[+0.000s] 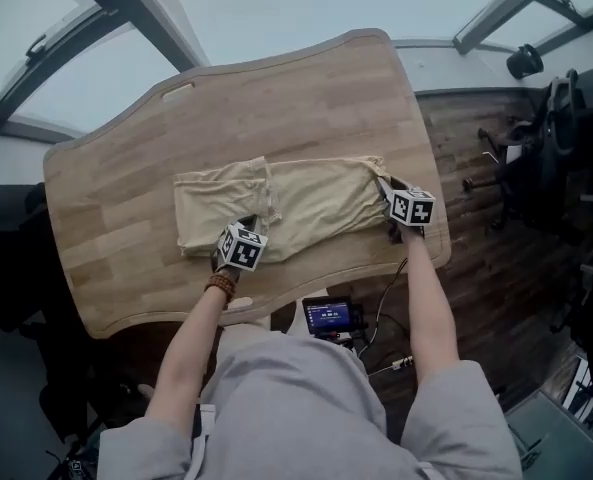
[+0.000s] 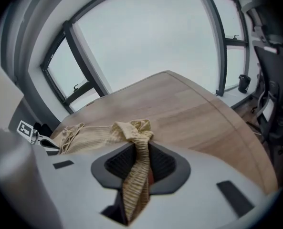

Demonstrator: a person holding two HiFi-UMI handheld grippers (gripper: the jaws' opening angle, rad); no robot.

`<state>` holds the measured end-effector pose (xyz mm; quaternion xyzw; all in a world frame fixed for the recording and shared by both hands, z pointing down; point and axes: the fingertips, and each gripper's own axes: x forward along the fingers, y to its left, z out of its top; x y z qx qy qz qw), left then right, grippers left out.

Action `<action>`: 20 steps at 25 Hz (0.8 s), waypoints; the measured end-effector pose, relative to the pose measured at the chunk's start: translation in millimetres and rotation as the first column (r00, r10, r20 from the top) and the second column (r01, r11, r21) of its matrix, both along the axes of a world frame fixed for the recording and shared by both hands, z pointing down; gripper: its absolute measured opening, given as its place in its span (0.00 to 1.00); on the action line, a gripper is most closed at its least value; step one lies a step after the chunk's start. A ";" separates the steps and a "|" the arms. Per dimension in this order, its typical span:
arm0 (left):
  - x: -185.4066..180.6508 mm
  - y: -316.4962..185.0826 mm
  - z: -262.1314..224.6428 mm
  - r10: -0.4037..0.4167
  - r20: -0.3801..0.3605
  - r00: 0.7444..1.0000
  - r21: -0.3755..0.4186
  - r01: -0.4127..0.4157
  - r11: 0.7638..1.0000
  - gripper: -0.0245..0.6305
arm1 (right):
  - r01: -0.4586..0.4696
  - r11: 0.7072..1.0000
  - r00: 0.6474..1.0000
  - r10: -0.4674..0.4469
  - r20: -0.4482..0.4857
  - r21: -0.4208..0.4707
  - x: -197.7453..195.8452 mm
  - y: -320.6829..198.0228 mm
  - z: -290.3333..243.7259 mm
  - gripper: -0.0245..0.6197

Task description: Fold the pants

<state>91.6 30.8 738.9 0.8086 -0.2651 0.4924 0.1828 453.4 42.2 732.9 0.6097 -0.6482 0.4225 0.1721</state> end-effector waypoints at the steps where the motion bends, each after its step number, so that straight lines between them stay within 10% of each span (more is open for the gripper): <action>1: -1.8 0.9 -6.0 0.010 -0.004 1.000 0.020 -0.010 1.000 0.05 | -0.004 1.000 1.000 0.004 -0.004 -0.003 2.0 7.4 -0.9 0.16; 9: -97.9 -11.6 -10.6 -0.116 0.018 0.993 0.073 0.115 0.991 0.05 | 0.016 1.000 0.983 -0.018 0.183 0.014 -0.3 19.6 -59.7 0.14; 20: -120.7 17.7 5.3 -0.344 -0.151 0.927 -0.086 0.335 0.938 0.05 | 0.066 0.998 0.997 -0.065 0.046 -0.016 -50.8 -45.0 -141.3 0.14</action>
